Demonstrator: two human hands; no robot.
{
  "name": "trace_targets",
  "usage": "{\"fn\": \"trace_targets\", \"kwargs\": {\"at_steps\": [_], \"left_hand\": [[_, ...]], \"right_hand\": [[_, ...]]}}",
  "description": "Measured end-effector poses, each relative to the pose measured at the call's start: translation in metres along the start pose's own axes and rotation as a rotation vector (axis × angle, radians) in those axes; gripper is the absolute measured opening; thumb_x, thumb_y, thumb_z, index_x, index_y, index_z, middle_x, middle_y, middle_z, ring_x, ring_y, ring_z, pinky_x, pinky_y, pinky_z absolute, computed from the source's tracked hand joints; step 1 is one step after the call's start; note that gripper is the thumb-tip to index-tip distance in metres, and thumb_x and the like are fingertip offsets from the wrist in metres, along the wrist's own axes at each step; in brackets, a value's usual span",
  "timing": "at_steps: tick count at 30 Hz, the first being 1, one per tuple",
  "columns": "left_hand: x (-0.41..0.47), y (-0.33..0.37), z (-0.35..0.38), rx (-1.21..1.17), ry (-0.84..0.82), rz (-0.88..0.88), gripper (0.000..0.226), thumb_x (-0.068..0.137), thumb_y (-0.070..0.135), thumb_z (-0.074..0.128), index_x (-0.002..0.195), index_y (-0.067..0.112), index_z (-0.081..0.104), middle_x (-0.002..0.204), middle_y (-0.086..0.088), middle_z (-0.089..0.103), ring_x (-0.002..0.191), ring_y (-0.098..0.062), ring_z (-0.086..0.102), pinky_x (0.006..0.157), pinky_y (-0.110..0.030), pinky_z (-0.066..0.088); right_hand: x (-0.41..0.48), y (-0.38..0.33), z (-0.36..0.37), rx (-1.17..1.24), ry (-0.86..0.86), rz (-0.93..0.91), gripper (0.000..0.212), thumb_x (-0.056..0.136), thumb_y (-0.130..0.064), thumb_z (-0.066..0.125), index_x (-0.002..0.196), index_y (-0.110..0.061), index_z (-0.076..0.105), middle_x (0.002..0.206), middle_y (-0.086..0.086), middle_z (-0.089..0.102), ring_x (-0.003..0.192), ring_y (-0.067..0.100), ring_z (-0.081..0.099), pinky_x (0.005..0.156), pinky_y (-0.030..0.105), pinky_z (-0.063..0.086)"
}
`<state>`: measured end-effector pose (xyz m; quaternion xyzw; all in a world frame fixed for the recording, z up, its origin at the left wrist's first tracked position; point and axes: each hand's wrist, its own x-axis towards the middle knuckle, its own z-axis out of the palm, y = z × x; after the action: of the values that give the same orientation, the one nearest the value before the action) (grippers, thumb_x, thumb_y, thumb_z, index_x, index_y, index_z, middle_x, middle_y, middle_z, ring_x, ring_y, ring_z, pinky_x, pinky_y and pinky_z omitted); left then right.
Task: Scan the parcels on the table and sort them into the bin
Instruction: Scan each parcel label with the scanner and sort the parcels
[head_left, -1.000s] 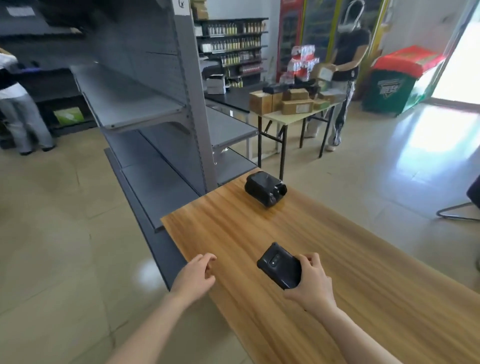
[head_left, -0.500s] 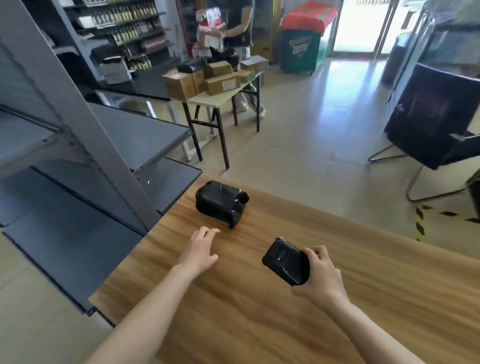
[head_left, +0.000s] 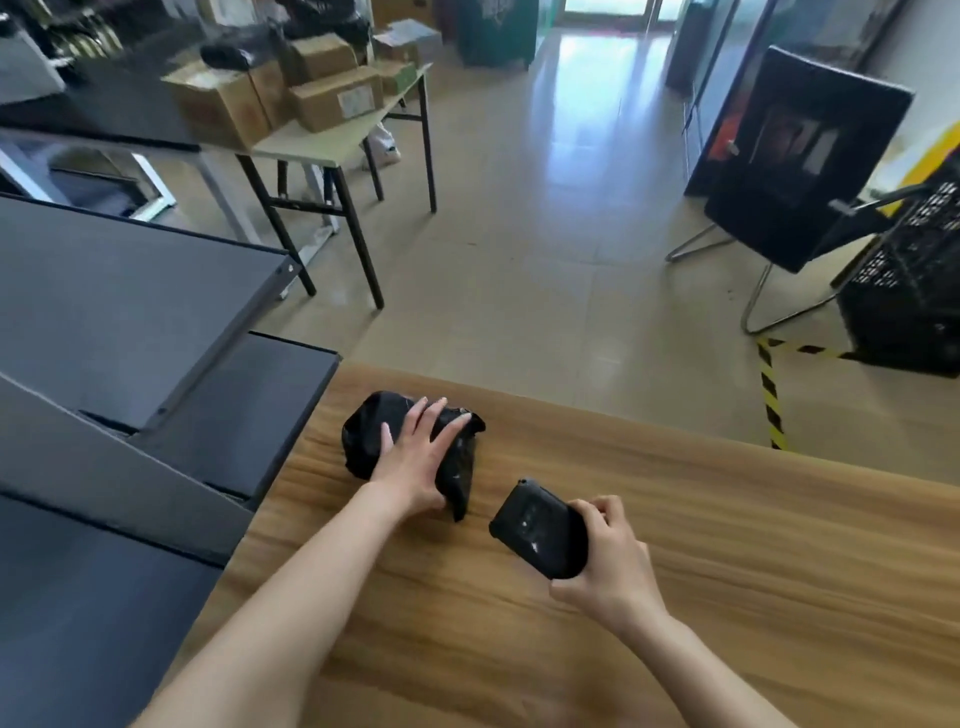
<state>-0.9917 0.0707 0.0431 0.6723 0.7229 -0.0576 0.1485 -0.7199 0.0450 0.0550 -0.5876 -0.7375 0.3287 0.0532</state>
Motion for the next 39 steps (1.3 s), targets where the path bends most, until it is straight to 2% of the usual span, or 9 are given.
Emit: {"fn": "trace_targets", "kwargs": {"at_steps": [4,7,11,16,20,26,32,35,39], "left_hand": [[0.018,0.009,0.002,0.055,-0.076,0.041,0.106,0.075,0.027,0.078,0.151,0.040,0.005,0.159,0.001,0.001,0.148,-0.024,-0.008,0.109,-0.071,0.010],[0.016,0.016,0.002,0.113,-0.063,0.038,0.094,0.080,0.012,0.071,0.151,0.035,0.014,0.153,-0.004,0.013,0.145,-0.026,0.004,0.110,-0.070,0.016],[0.000,0.030,0.002,0.162,-0.034,0.056,0.086,0.081,0.006,0.068,0.149,0.030,0.022,0.150,-0.006,0.015,0.143,-0.027,0.007,0.110,-0.067,0.022],[-0.028,0.061,0.001,0.056,0.096,0.093,0.081,0.079,0.013,0.070,0.147,0.026,0.027,0.148,-0.005,0.017,0.140,-0.027,0.009,0.109,-0.060,0.033],[-0.053,0.106,0.000,-0.143,0.226,0.126,0.079,0.073,0.021,0.074,0.142,0.023,0.035,0.144,-0.006,0.021,0.138,-0.026,0.013,0.103,-0.048,0.043],[-0.090,0.186,0.012,-0.383,0.329,0.135,0.073,0.075,0.034,0.074,0.138,0.023,0.039,0.138,0.001,0.023,0.129,-0.022,0.024,0.098,-0.037,0.048],[-0.132,0.226,0.034,-0.393,0.302,0.045,0.072,0.081,0.035,0.070,0.142,0.026,0.033,0.140,0.001,0.020,0.129,-0.020,0.027,0.098,-0.037,0.048],[-0.154,0.215,0.045,-0.390,0.276,-0.046,0.075,0.081,0.036,0.070,0.144,0.027,0.031,0.141,0.001,0.019,0.132,-0.021,0.025,0.104,-0.038,0.043],[-0.181,0.184,0.053,-0.263,0.219,-0.155,0.083,0.079,0.045,0.069,0.148,0.026,0.027,0.149,-0.007,0.020,0.142,-0.025,0.016,0.110,-0.043,0.035]], "right_hand": [[0.001,0.004,0.003,-0.008,0.011,0.032,0.085,0.055,-0.038,0.076,0.133,-0.027,0.046,0.120,-0.011,0.034,0.094,0.013,0.047,0.093,0.033,0.043],[-0.003,0.011,-0.001,-0.008,0.019,0.047,0.084,0.055,-0.037,0.078,0.132,-0.027,0.046,0.122,-0.011,0.034,0.093,0.010,0.042,0.094,0.035,0.045],[-0.017,0.025,-0.010,-0.009,0.044,0.030,0.084,0.055,-0.037,0.079,0.132,-0.026,0.047,0.120,-0.012,0.034,0.094,0.009,0.045,0.094,0.036,0.045],[-0.046,0.050,-0.028,0.007,0.077,0.019,0.085,0.052,-0.038,0.077,0.131,-0.025,0.048,0.119,-0.012,0.034,0.101,0.012,0.052,0.093,0.036,0.044],[-0.077,0.077,-0.047,0.004,0.102,0.032,0.086,0.054,-0.036,0.078,0.133,-0.025,0.046,0.119,-0.012,0.032,0.095,0.011,0.049,0.093,0.033,0.042],[-0.124,0.132,-0.083,0.004,0.160,0.061,0.091,0.049,-0.037,0.077,0.134,-0.024,0.047,0.117,-0.012,0.034,0.104,0.014,0.053,0.093,0.037,0.041],[-0.156,0.173,-0.104,-0.001,0.194,0.048,0.090,0.051,-0.034,0.081,0.134,-0.022,0.049,0.116,-0.011,0.034,0.105,0.015,0.053,0.092,0.035,0.040],[-0.168,0.174,-0.099,-0.012,0.163,0.021,0.088,0.055,-0.032,0.081,0.135,-0.021,0.048,0.118,-0.010,0.034,0.106,0.016,0.052,0.092,0.034,0.037],[-0.176,0.163,-0.087,-0.010,0.109,-0.030,0.086,0.056,-0.033,0.081,0.135,-0.023,0.047,0.118,-0.011,0.033,0.105,0.017,0.053,0.092,0.032,0.037]]}}
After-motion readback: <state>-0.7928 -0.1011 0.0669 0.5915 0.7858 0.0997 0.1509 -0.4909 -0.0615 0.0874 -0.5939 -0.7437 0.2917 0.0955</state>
